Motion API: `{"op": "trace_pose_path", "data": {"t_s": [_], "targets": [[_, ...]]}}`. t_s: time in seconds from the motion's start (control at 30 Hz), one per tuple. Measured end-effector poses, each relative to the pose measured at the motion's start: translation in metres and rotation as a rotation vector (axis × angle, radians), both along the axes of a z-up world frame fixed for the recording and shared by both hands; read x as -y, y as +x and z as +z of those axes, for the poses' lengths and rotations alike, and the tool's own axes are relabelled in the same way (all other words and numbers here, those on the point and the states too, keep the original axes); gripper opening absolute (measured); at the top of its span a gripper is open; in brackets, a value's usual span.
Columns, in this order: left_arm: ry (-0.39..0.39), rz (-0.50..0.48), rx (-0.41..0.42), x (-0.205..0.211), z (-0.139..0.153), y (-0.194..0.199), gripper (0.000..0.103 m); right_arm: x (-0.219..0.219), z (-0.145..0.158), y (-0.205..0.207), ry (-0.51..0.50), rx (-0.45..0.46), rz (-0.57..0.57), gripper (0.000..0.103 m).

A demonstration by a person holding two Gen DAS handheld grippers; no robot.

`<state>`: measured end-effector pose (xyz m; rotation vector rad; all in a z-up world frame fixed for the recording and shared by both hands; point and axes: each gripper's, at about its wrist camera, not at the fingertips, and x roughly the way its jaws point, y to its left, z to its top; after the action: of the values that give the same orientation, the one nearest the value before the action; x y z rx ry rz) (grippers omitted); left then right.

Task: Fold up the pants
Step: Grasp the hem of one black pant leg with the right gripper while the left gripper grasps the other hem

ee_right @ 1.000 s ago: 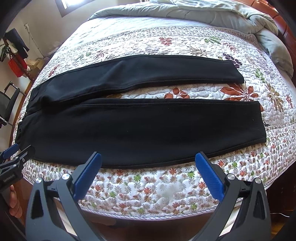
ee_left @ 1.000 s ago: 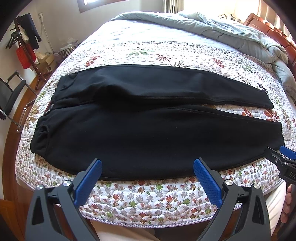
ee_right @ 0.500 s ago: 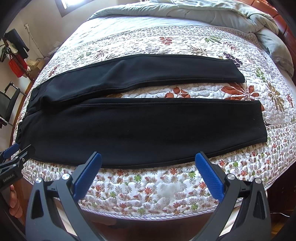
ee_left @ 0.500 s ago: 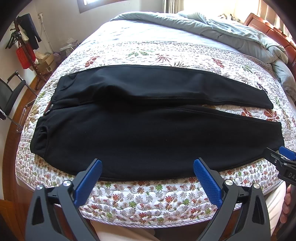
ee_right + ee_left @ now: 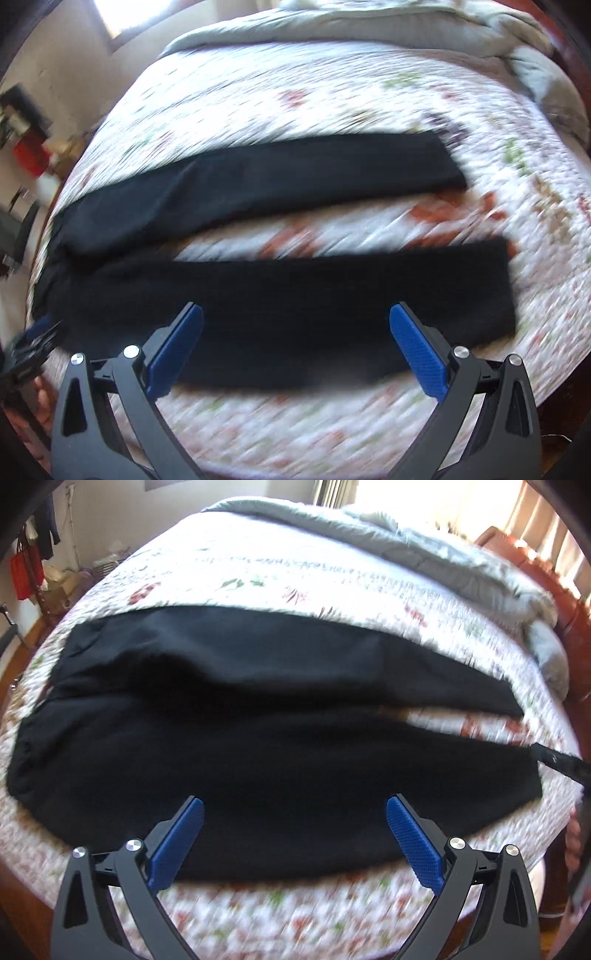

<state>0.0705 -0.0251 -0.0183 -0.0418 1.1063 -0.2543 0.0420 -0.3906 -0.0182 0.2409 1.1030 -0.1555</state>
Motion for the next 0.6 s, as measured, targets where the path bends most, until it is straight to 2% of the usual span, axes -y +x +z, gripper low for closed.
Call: {"op": "trace_pose_path", "data": {"t_s": [0.07, 0.23, 0.37, 0.5, 0.53, 0.6], "targets": [[-0.006, -0.016, -0.009, 0.014, -0.001, 0.024, 0.099, 0.046, -0.004, 0.026, -0.019, -0.006, -0.040, 0.100], [0.005, -0.083, -0.030, 0.063, -0.003, 0.094, 0.099, 0.148, -0.033, 0.098, -0.013, -0.092, -0.084, 0.100], [-0.020, -0.141, -0.029, 0.102, -0.006, 0.136, 0.099, 0.195, -0.068, 0.141, 0.039, -0.181, -0.060, 0.100], [-0.049, -0.226, -0.047, 0.138, -0.011, 0.167, 0.099, 0.207, -0.088, 0.156, 0.144, -0.194, 0.013, 0.100], [-0.058, -0.239, -0.049, 0.145, -0.010, 0.171, 0.099, 0.205, -0.089, 0.157, 0.145, -0.175, 0.043, 0.098], [-0.065, -0.278, -0.055, 0.159, -0.012, 0.182, 0.099, 0.201, -0.088, 0.157, 0.129, -0.160, 0.083, 0.068]]}}
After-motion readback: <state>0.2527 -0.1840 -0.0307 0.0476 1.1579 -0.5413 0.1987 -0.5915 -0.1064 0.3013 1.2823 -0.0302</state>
